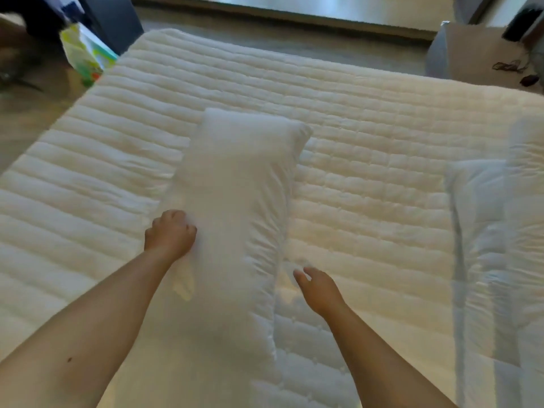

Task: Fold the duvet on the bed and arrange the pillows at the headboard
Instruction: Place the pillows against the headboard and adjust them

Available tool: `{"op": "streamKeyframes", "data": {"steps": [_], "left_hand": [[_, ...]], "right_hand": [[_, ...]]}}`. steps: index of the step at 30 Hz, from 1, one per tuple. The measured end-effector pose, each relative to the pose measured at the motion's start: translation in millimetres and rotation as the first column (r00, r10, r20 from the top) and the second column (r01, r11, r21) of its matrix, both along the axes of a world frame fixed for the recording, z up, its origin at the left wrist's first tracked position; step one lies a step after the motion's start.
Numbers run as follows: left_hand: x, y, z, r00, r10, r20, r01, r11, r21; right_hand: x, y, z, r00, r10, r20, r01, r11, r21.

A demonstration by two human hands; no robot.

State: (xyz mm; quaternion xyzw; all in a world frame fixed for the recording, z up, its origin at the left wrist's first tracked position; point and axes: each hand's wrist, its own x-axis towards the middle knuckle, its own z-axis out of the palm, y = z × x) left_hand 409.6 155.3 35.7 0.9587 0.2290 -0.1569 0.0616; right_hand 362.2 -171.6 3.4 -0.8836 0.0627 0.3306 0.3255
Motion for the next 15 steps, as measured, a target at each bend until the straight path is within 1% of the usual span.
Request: {"op": "streamKeyframes", "data": {"steps": [2, 4, 5, 6, 8, 10, 12, 15], "left_hand": [[-8.3, 46.3, -15.6, 0.996, 0.092, -0.021, -0.092, 0.995, -0.036], [-17.6, 81.3, -32.9, 0.982, 0.178, -0.057, -0.184, 0.975, -0.122], [-22.2, 96.1, -43.7, 0.972, 0.224, -0.078, -0.234, 0.953, -0.190], [-26.9, 104.9, -49.8, 0.959, 0.268, -0.096, -0.284, 0.925, -0.251], [-34.7, 118.1, -66.3, 0.935, 0.332, -0.126, -0.355, 0.865, -0.355], [-38.4, 121.0, -72.9, 0.915, 0.374, -0.149, -0.399, 0.792, -0.462], [-38.3, 118.5, -71.7, 0.905, 0.402, -0.142, -0.407, 0.718, -0.565], [-39.8, 100.2, -55.3, 0.904, 0.398, -0.155, -0.373, 0.560, -0.740]], "right_hand": [[7.2, 46.1, -6.5, 0.998, -0.064, -0.030, 0.066, 0.995, 0.079], [14.9, 84.0, -15.7, 0.974, -0.214, -0.070, 0.223, 0.962, 0.158], [18.9, 99.6, -21.8, 0.951, -0.294, -0.092, 0.306, 0.935, 0.178], [22.5, 112.2, -27.4, 0.925, -0.364, -0.111, 0.379, 0.909, 0.174], [30.6, 126.4, -38.8, 0.876, -0.472, -0.100, 0.482, 0.868, 0.121], [38.0, 126.3, -46.7, 0.854, -0.519, -0.032, 0.520, 0.852, 0.055], [43.5, 119.4, -51.4, 0.867, -0.494, 0.066, 0.495, 0.869, 0.010], [44.9, 100.9, -46.5, 0.848, -0.493, 0.197, 0.504, 0.864, -0.006]]}}
